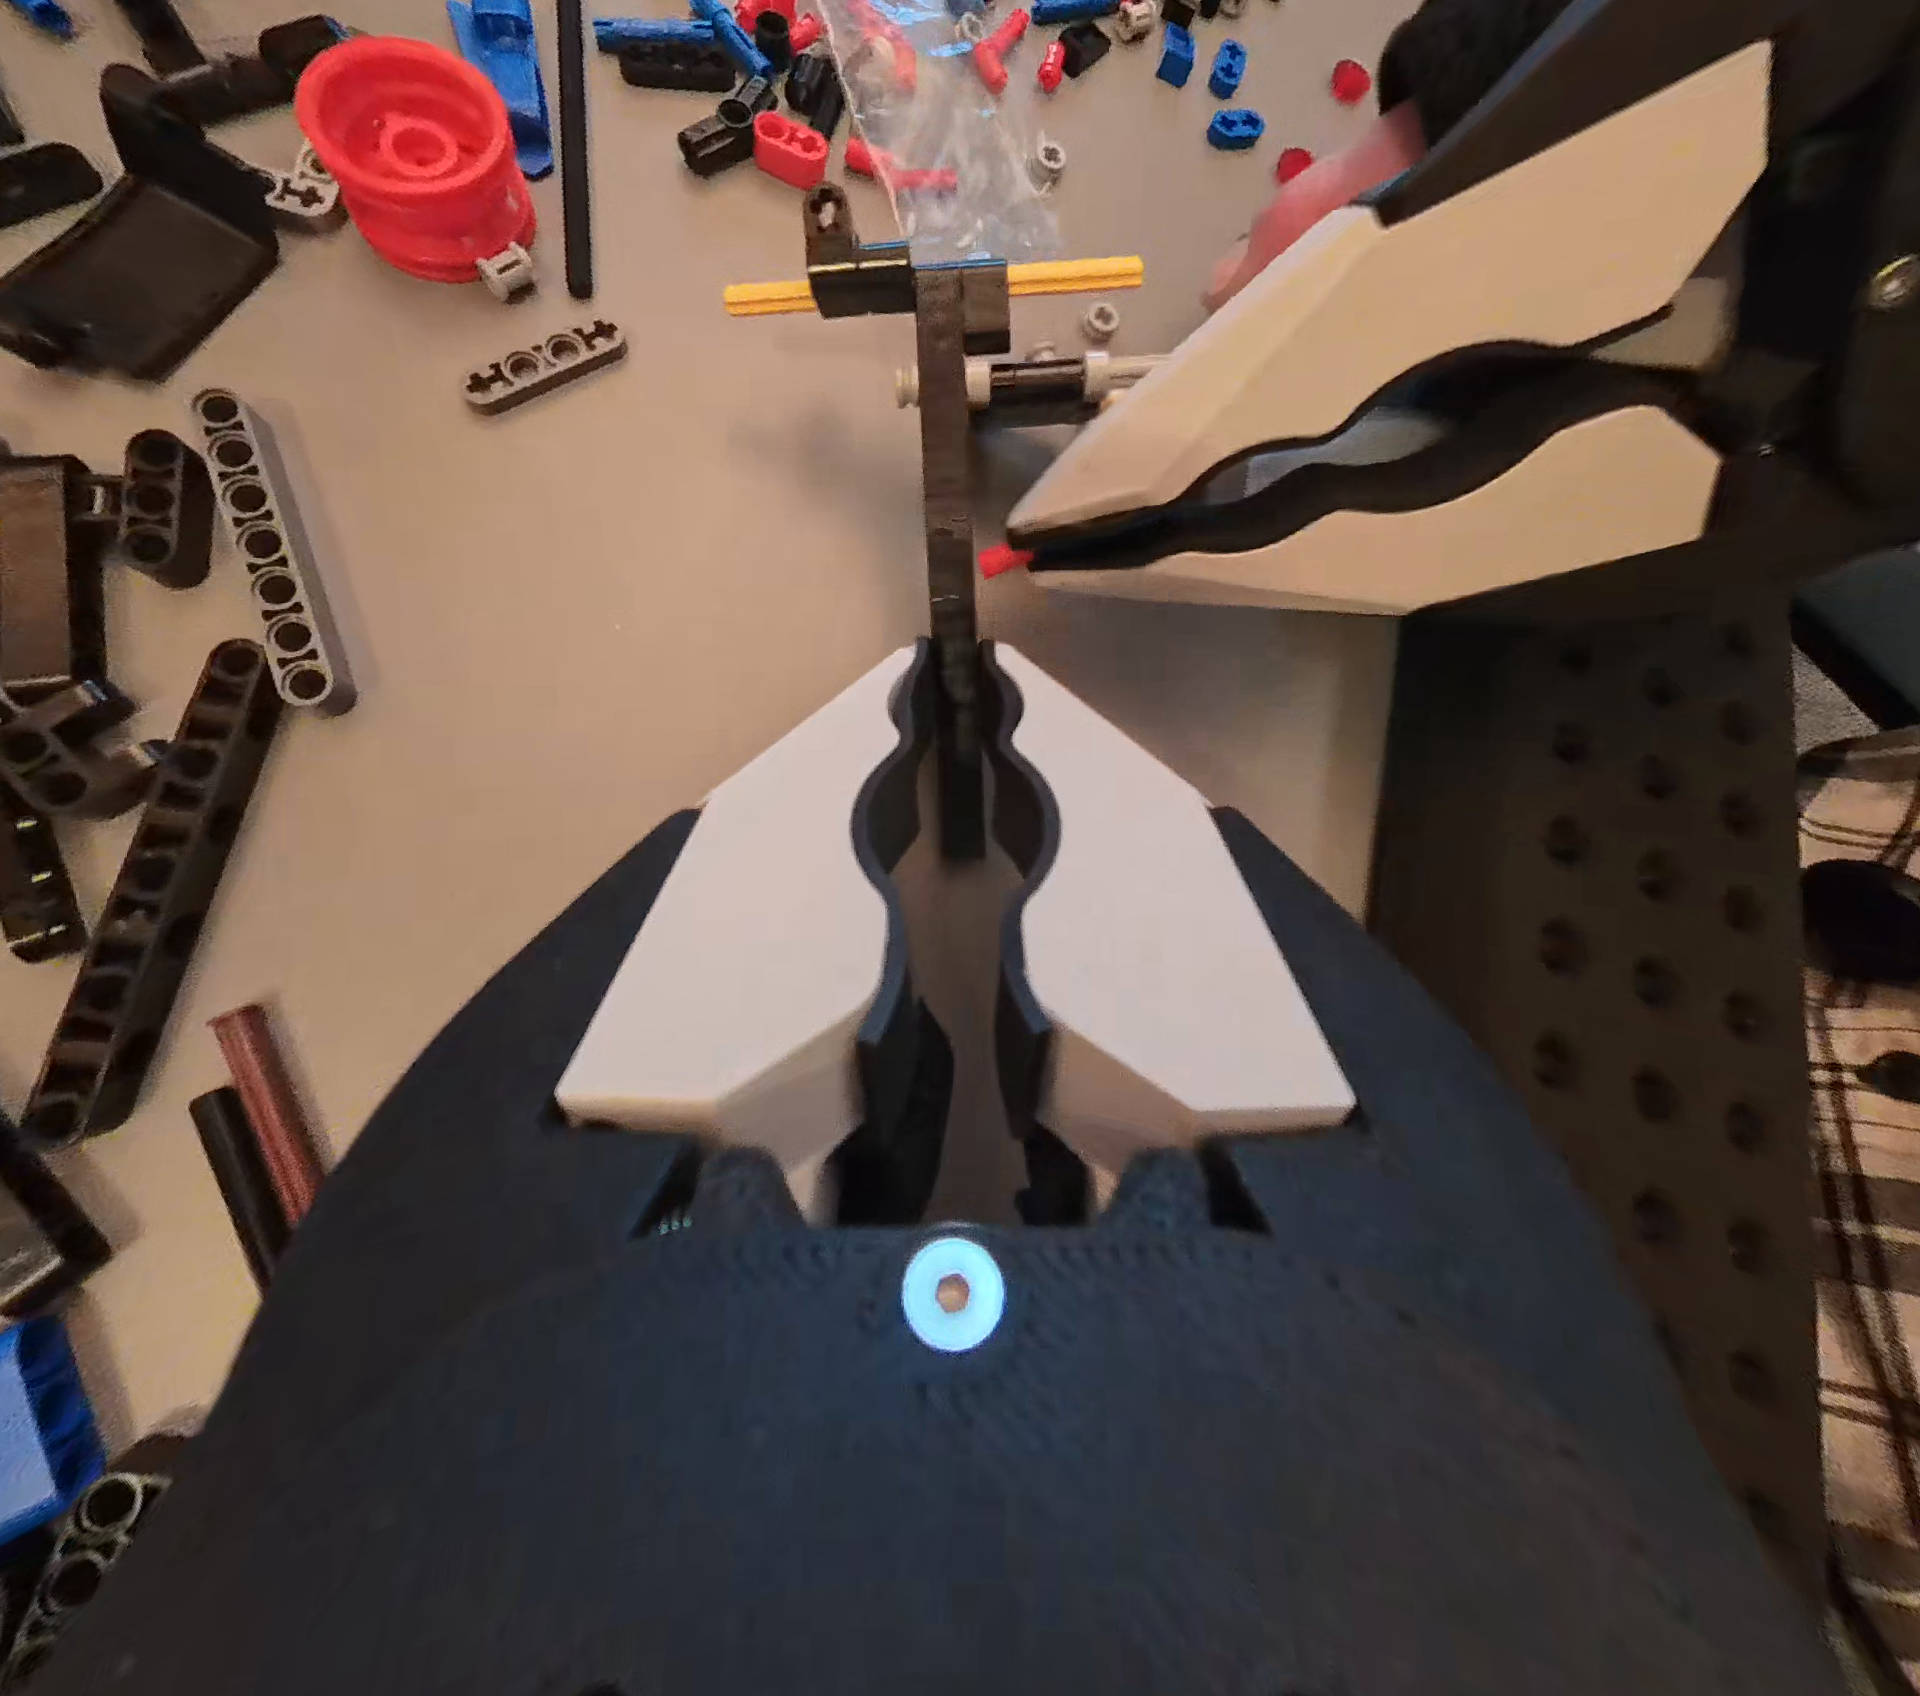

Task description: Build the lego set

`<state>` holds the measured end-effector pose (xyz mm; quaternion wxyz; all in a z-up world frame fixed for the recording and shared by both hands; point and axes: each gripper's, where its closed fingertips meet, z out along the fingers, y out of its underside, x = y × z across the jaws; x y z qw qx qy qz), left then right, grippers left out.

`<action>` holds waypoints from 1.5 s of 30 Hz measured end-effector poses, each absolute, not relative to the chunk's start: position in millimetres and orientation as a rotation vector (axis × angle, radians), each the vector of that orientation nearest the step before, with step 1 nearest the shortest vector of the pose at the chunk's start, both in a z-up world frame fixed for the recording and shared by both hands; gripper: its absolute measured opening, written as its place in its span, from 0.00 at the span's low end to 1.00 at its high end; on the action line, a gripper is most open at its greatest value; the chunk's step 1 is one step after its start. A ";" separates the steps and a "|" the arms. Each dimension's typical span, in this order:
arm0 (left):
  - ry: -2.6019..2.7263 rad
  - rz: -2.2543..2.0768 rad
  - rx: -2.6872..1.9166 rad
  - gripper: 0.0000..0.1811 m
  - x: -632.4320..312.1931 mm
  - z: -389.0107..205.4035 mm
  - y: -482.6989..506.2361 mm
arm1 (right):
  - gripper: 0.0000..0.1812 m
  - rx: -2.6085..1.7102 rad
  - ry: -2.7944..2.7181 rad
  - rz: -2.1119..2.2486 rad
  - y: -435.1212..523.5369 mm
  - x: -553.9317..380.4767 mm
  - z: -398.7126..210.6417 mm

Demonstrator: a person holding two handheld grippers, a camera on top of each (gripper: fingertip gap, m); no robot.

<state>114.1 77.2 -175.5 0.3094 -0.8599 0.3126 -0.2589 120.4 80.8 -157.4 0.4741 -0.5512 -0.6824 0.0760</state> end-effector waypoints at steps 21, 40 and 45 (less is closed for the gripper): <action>0.742 -0.740 -2.299 0.03 112.2 -176.5 82.1 | 0.02 -1.219 -1.686 -0.070 87.4 115.0 -160.8; 0.714 -0.746 -2.303 0.03 112.4 -176.7 84.8 | 0.01 -1.183 -1.674 -0.130 91.1 112.9 -160.7; 0.740 -0.723 -2.293 0.03 113.5 -177.1 84.4 | 0.02 -1.206 -1.690 -0.068 93.2 114.6 -163.2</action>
